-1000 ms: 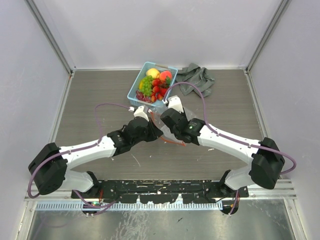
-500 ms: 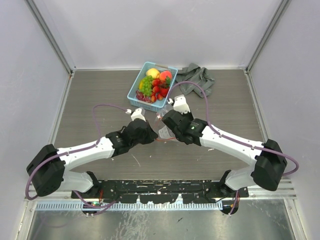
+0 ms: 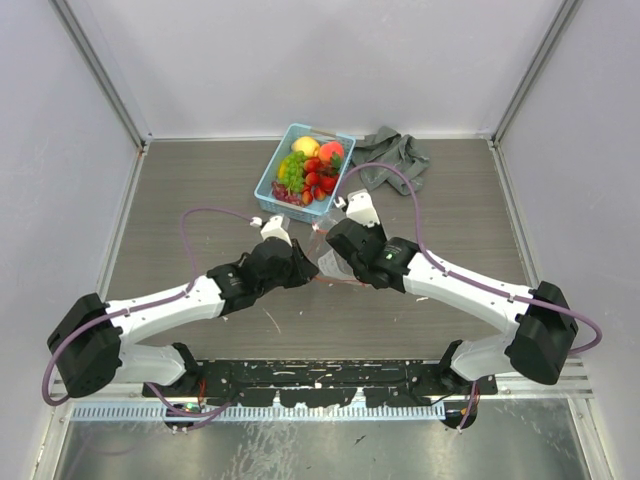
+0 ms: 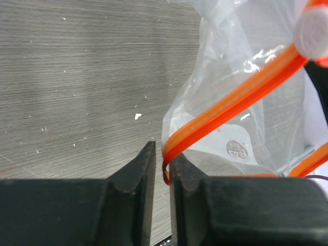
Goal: Place the food in the zip-top bag and seal the zipper
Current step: Open the zipper of the food storage bag.
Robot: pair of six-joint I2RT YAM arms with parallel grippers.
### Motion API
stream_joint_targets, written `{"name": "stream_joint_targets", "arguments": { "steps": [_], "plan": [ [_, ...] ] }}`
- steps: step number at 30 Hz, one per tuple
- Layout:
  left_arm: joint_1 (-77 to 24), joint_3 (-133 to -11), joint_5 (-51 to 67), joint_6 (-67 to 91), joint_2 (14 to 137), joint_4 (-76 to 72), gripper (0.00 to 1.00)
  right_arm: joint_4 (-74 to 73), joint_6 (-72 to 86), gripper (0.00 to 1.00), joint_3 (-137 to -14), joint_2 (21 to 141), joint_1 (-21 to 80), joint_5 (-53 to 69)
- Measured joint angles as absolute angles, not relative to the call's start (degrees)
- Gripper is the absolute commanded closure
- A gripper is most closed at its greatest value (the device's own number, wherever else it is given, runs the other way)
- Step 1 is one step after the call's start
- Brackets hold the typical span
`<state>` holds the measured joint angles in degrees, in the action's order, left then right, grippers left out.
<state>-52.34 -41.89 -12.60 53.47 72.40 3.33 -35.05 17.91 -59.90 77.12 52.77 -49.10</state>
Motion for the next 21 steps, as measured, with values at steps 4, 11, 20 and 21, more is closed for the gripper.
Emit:
{"name": "stream_joint_targets", "arguments": {
  "steps": [4,11,20,21],
  "plan": [
    [-52.34,-41.87,-12.21,54.68,71.96,2.15,0.65,-33.19,17.43,0.99,-59.90,77.23,52.77,-47.13],
    [-52.34,-41.89,-11.77,57.49,72.07,-0.40,0.52,-32.12,17.91,0.99,-60.23,79.02,52.77,-44.21],
    [-52.34,-43.42,-10.72,59.20,76.62,-2.17,0.38,-31.31,19.14,0.99,-60.23,80.27,52.77,-40.71],
    [-52.34,-43.42,-10.74,59.22,76.62,-2.17,0.36,-31.24,19.22,0.99,-60.23,80.31,52.77,-40.45]
  ]
}}
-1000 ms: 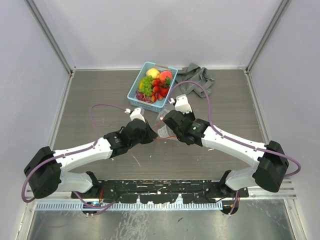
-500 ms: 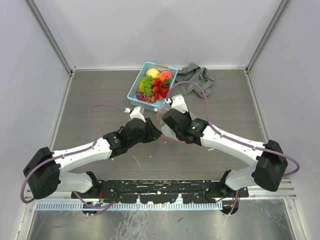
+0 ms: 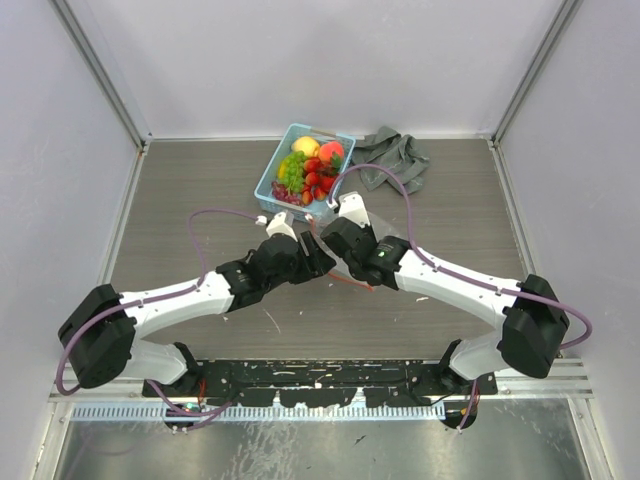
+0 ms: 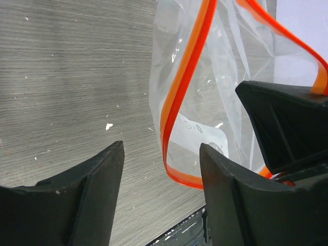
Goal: Place the food in the zip-top bag and seal the zipper
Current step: Open the zipper of the food storage bag.
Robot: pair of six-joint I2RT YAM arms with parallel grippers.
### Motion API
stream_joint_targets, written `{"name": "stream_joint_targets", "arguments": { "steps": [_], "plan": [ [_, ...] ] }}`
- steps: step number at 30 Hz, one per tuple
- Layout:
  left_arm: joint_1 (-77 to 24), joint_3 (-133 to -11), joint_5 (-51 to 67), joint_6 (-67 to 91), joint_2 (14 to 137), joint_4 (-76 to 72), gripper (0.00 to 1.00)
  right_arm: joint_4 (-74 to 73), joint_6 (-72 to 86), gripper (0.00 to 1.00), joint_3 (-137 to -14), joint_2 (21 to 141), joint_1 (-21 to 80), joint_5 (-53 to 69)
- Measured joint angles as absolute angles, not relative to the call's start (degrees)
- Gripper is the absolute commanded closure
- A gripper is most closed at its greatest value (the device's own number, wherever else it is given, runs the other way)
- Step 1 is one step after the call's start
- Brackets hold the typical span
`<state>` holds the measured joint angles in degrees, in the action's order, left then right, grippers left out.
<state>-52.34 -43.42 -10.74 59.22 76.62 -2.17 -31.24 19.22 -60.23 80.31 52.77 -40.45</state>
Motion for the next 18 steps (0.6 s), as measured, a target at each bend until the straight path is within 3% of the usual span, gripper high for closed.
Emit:
{"name": "stream_joint_targets", "arguments": {
  "steps": [8,18],
  "plan": [
    [-52.34,-43.13,-12.49,58.92,75.26,-2.87,0.25,-30.00,19.70,0.99,-60.20,80.27,52.77,-39.77],
    [-52.34,-43.13,-15.27,56.95,74.96,-3.57,0.23,-29.32,19.84,0.99,-60.20,80.27,52.77,-38.72]
  ]
}}
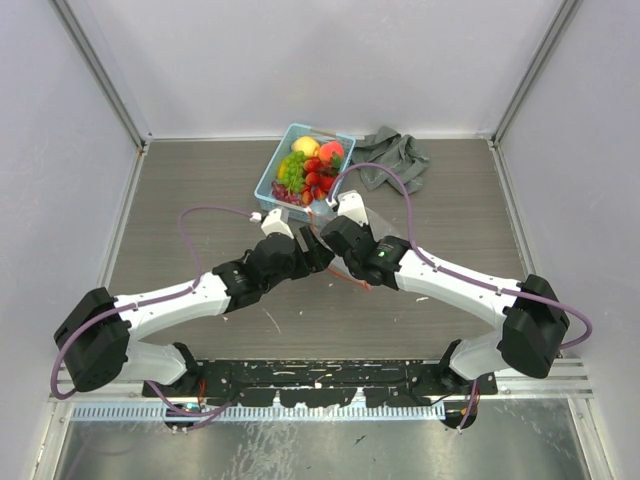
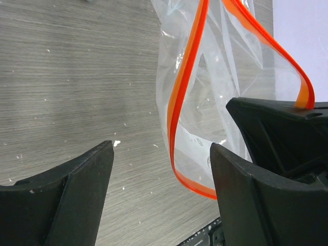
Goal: Place the food in the zip-top bag and seal the zipper
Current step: Open the zipper of the food storage bag.
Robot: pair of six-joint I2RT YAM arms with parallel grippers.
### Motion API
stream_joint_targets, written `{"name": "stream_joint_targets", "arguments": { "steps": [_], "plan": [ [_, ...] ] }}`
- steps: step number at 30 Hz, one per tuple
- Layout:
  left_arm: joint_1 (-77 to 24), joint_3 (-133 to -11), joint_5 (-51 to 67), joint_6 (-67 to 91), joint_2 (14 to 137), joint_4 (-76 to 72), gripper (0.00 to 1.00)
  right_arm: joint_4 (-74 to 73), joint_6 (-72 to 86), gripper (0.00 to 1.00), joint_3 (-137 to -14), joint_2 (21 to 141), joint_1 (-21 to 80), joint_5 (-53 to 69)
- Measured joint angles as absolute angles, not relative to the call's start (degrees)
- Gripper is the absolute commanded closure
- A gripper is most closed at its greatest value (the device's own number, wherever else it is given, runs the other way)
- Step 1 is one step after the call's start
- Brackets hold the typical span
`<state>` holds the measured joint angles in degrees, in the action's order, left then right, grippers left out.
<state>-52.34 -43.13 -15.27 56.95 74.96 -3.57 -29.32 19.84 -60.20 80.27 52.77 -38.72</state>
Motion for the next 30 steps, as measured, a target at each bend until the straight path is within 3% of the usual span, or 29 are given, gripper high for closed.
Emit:
{"name": "stream_joint_targets", "arguments": {
  "steps": [19,30],
  "plan": [
    [-52.29,-51.35,-23.35,54.15,87.57,-2.61,0.27,-27.57,19.46,0.99,-60.18,78.56,52.77,-34.26],
    [-51.57,-51.92,-26.65,52.34,88.20,4.08,0.30,-29.04,18.31,1.00,-60.10,72.47,52.75,-46.59]
  ]
}}
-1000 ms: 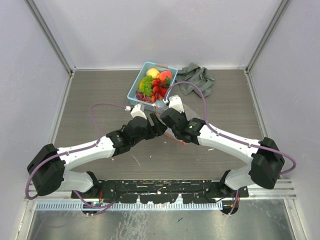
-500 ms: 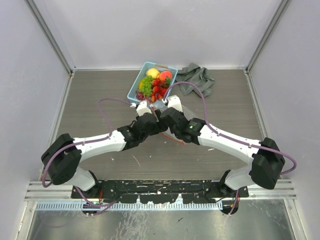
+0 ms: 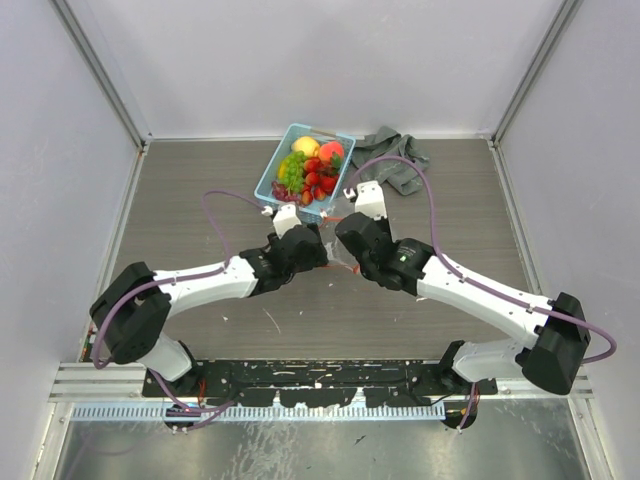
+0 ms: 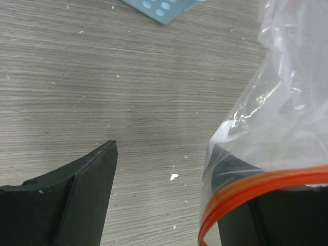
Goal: Place the food in the zip-top bag and seal the zipper
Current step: Open the zipper of the food storage bag.
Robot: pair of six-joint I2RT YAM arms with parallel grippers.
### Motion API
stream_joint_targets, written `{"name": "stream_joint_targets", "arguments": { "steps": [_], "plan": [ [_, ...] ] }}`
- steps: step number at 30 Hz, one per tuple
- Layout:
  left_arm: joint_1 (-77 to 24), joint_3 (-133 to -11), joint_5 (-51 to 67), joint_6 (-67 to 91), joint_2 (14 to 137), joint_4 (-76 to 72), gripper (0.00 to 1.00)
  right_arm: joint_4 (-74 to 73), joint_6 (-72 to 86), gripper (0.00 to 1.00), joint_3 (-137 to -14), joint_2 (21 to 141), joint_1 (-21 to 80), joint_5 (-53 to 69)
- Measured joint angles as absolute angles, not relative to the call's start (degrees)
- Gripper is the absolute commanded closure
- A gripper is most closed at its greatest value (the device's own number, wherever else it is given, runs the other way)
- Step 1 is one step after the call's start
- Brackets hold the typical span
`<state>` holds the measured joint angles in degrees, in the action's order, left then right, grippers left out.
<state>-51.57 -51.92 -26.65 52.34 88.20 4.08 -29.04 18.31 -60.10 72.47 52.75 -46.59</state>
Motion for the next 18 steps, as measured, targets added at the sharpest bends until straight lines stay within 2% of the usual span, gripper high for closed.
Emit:
{"name": "stream_joint_targets", "arguments": {
  "steps": [9,16,18],
  "plan": [
    [-51.42,-51.94,-26.98,49.63,85.76,8.05,0.26,-29.45,17.19,1.00,-59.46,72.53,52.38,-52.51],
    [-51.35,-51.94,-24.51,48.16,80.66,8.69,0.13,-29.43,15.81,1.00,-59.44,73.60,52.27,-53.63],
    [-51.35,-51.92,-23.64,47.77,79.33,8.80,0.07,-29.43,15.29,1.00,-59.44,74.06,52.07,-54.04]
  ]
}}
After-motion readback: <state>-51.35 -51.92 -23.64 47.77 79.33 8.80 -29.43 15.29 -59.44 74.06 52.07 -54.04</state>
